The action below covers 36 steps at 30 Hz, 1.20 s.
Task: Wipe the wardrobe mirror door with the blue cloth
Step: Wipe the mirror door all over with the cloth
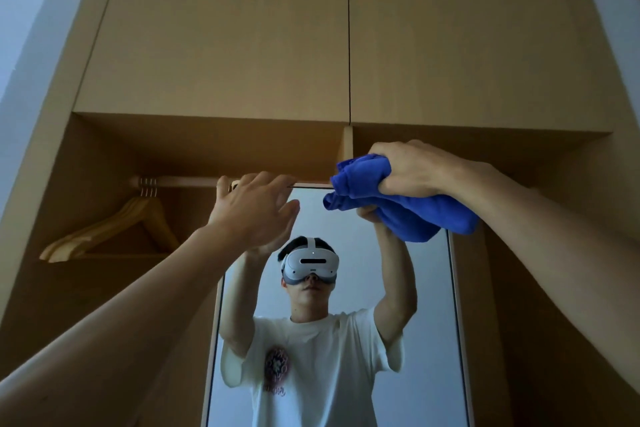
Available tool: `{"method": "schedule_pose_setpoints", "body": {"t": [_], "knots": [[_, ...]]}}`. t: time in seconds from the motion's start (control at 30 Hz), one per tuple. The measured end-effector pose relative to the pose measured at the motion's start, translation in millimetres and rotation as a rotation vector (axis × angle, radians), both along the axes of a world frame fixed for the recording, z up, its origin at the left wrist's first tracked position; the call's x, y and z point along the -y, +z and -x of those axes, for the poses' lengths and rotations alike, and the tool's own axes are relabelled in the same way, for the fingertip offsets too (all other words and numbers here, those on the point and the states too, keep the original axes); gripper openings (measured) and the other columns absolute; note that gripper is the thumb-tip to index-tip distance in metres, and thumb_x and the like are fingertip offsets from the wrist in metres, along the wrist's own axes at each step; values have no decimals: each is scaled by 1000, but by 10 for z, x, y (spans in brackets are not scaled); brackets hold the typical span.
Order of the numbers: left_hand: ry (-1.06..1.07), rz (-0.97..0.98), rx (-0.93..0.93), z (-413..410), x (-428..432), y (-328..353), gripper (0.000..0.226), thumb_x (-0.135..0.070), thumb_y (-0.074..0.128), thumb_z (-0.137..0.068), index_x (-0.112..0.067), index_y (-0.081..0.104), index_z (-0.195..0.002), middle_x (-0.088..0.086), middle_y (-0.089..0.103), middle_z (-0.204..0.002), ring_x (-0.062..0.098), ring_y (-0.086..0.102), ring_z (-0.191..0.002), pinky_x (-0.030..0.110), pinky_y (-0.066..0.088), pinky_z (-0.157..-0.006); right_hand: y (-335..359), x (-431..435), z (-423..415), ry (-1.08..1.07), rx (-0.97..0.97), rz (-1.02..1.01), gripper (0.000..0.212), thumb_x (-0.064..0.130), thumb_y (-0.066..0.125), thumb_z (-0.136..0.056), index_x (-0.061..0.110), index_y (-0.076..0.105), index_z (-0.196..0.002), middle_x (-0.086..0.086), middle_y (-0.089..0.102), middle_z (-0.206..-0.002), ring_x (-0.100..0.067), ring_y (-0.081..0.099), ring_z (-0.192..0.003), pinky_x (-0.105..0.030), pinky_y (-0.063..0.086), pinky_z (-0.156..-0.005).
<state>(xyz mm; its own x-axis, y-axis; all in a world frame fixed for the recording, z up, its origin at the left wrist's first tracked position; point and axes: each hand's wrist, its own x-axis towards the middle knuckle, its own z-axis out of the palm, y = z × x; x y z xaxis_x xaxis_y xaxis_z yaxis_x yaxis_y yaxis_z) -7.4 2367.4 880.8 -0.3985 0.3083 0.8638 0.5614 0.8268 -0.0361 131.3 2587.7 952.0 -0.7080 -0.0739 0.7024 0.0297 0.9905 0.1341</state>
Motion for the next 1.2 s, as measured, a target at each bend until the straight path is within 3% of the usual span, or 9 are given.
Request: {"method": "schedule_pose_setpoints", "body": {"t": [0.13,0.33,0.63,0.73,0.83,1.0,1.07,1.2], "knots": [[-120,-29,92,-9,84,54,51,-52,42,-103,-38,39,-151,1,49,-144,29,40,-141,55,40,-110,-12,-129,-25,-134,-24,-23,23,29,61,-88,34,52,-110,1,63,-91,-21,62,-79,-42,54,-71],[-139,-52,87,34,119,58,49,-45,43,-102,-38,40,-150,-1,50,-141,27,43,-137,54,44,-107,38,-363,-138,-297,-40,51,12,28,58,-85,36,50,-91,-1,62,-87,-24,61,-77,-42,53,-71],[-139,-46,92,-59,49,57,47,-40,42,-103,-36,41,-150,-1,50,-140,25,44,-135,54,45,-104,101,318,115,-65,55,20,16,27,59,-86,30,61,-101,-3,68,-93,-25,66,-84,-46,59,-79],[-133,-39,90,-60,70,66,32,-38,42,-103,-29,54,-132,-2,52,-118,25,52,-120,49,49,-96,104,619,237,-20,61,-17,18,25,57,-84,30,60,-101,-4,67,-92,-26,66,-82,-46,59,-77],[-112,-47,62,-40,119,62,21,-39,42,-104,-27,55,-115,-8,43,-96,22,54,-105,41,47,-85,77,730,296,19,38,-49,21,25,58,-85,29,59,-105,-4,67,-92,-26,66,-81,-46,59,-78],[-130,-50,67,-42,144,60,42,-40,39,-105,-40,43,-147,-3,51,-127,23,48,-128,45,48,-97,34,442,177,1,-1,-27,23,29,58,-87,35,57,-110,1,66,-95,-22,65,-83,-48,58,-79],[-139,-90,70,-7,143,58,44,-42,39,-104,-45,40,-148,-2,47,-134,23,44,-133,48,47,-102,57,294,97,-64,1,-23,18,29,57,-90,35,57,-107,0,66,-95,-23,64,-83,-46,57,-78],[-115,-97,79,75,128,30,49,-43,40,-100,-48,38,-148,8,43,-140,32,19,-147,54,41,-111,27,141,37,-150,-12,-30,16,28,57,-90,33,57,-105,-2,65,-90,-23,63,-79,-44,55,-74]]}}
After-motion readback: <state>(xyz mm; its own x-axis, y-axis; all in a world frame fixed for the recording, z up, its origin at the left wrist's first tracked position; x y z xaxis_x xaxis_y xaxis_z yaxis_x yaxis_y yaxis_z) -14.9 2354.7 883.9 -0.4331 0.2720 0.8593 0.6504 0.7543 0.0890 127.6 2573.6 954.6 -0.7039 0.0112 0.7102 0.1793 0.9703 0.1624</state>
